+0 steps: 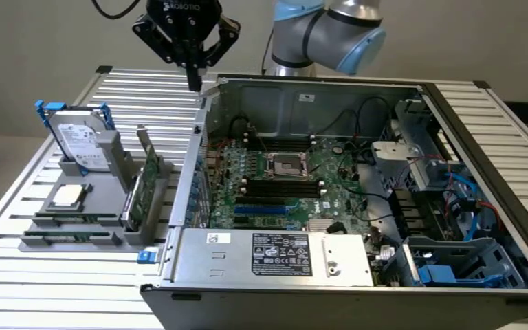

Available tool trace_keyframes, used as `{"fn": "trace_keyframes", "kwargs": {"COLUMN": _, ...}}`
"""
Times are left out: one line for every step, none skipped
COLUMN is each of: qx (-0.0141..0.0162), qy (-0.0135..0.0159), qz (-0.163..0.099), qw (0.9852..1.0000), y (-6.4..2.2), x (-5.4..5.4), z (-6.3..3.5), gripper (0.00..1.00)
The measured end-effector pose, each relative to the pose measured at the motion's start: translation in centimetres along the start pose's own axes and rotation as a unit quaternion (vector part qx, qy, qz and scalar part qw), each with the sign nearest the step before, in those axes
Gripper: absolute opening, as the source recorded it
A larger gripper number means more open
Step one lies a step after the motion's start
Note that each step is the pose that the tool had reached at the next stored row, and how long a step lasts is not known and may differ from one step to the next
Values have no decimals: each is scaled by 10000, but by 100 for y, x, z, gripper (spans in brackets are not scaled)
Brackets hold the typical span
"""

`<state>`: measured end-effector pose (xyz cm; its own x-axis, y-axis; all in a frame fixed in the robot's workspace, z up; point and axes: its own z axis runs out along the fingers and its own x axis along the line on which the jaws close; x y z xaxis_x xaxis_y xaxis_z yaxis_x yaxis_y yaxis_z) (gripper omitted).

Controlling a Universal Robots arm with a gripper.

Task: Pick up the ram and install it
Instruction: 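Reach for the ram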

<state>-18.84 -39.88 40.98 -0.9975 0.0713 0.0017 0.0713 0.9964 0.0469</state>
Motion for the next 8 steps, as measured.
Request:
{"fn": "trace_keyframes", "kwargs": {"qx": 1, "qy": 6, "qz": 0, "qw": 10000, "y": -4, "x": 45, "z": 8, "gripper": 11}}
{"fn": "trace_keyframes", "kwargs": {"qx": 2, "qy": 14, "qz": 0, "qw": 10000, "y": -7, "x": 92, "z": 16, "gripper": 11}}
{"fn": "trace_keyframes", "kwargs": {"qx": 4, "qy": 20, "qz": 0, "qw": 10000, "y": -11, "x": 137, "z": 24, "gripper": 11}}
{"fn": "trace_keyframes", "kwargs": {"qx": 4, "qy": 27, "qz": 1, "qw": 10000, "y": -15, "x": 182, "z": 32, "gripper": 11}}
{"fn": "trace_keyframes", "kwargs": {"qx": 6, "qy": 34, "qz": 2, "qw": 10000, "y": -18, "x": 227, "z": 39, "gripper": 11}}
{"fn": "trace_keyframes", "kwargs": {"qx": 6, "qy": 40, "qz": 1, "qw": 10000, "y": -22, "x": 271, "z": 47, "gripper": 11}}
{"fn": "trace_keyframes", "kwargs": {"qx": 7, "qy": 46, "qz": 1, "qw": 10000, "y": -25, "x": 316, "z": 55, "gripper": 11}}
{"fn": "trace_keyframes", "kwargs": {"qx": 8, "qy": 52, "qz": 2, "qw": 10000, "y": -29, "x": 364, "z": 63, "gripper": 11}}
